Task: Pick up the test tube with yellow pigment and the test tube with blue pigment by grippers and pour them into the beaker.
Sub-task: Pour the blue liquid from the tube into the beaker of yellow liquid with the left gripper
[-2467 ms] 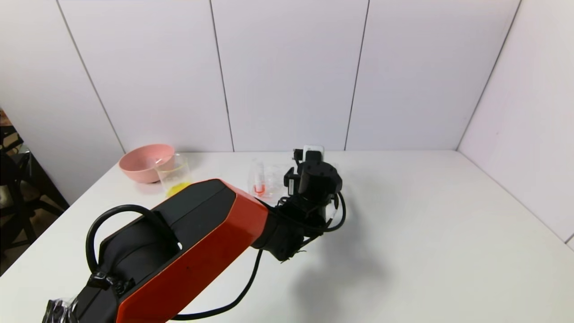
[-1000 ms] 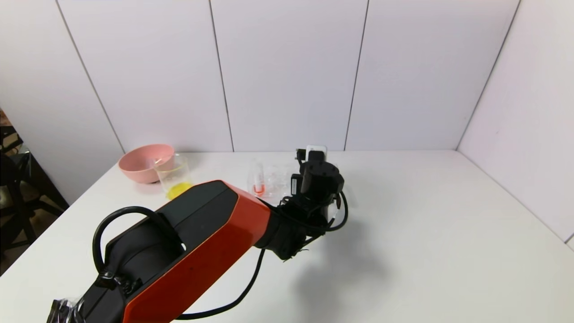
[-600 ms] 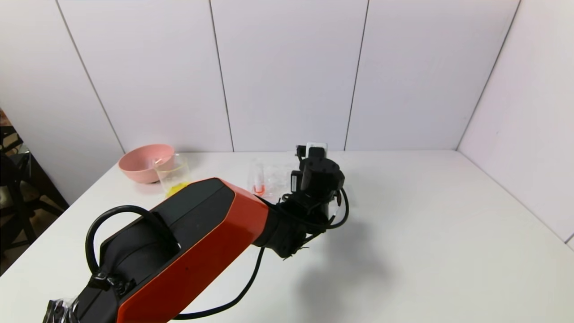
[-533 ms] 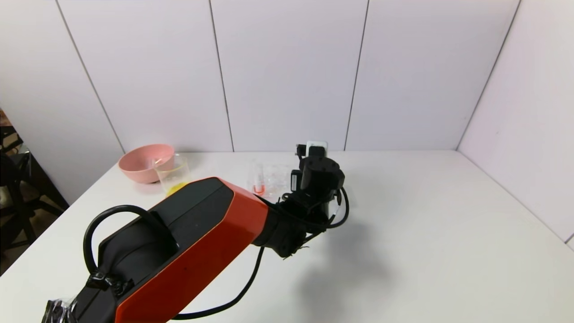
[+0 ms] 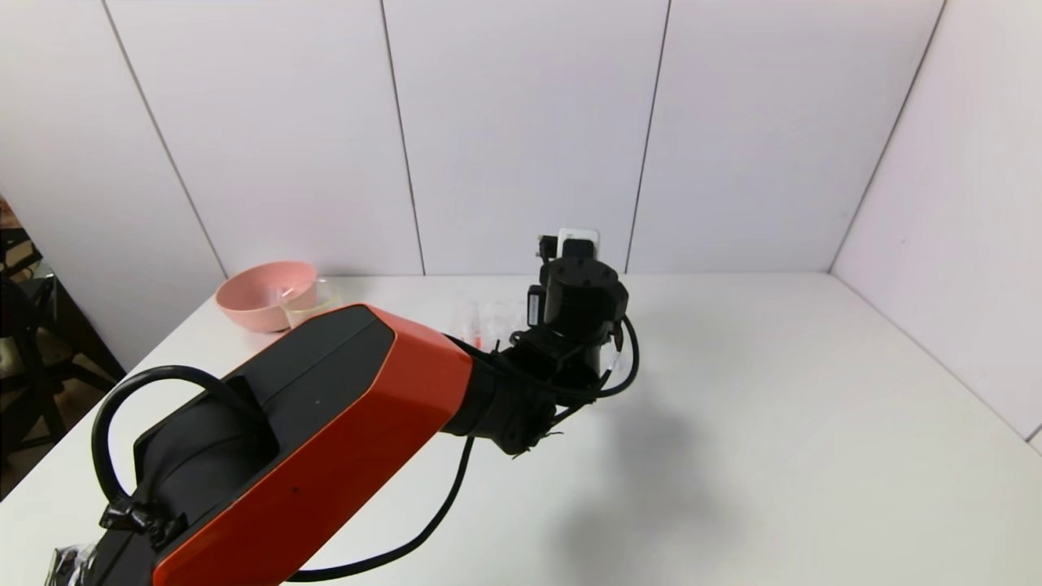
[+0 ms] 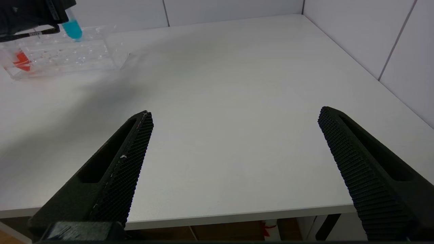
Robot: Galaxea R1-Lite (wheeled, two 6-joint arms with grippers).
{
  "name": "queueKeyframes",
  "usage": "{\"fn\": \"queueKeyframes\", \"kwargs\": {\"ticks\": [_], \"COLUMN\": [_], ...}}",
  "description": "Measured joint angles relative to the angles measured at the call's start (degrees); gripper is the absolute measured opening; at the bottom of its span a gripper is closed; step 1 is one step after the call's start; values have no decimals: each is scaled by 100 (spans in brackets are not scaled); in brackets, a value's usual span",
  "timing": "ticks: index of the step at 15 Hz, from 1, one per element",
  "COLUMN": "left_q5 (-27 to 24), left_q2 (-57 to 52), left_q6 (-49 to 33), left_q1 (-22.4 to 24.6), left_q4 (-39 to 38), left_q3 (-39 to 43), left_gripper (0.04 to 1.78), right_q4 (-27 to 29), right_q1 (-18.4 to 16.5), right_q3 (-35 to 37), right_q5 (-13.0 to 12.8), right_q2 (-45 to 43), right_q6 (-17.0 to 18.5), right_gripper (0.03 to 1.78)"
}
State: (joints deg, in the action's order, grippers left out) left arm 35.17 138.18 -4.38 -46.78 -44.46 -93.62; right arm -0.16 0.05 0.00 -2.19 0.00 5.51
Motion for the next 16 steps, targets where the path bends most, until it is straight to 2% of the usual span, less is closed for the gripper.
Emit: {"fn": "queueKeyframes", "kwargs": {"ticks": [11,16], "left_q5": [0,-11], "left_q2": [-706,-1773], "left_q6": [438,542], "left_q1": [-61,108], "left_q4": [28,26], "left_q3": [93,947], "left_gripper": [46,46], "right_q4": [0,0], "right_q1": [-2,-2], "right_q3": [0,0], "right_q5": [0,-1], "right_q2": [0,0], "right_q6": [0,0], "right_gripper": [177,177]}}
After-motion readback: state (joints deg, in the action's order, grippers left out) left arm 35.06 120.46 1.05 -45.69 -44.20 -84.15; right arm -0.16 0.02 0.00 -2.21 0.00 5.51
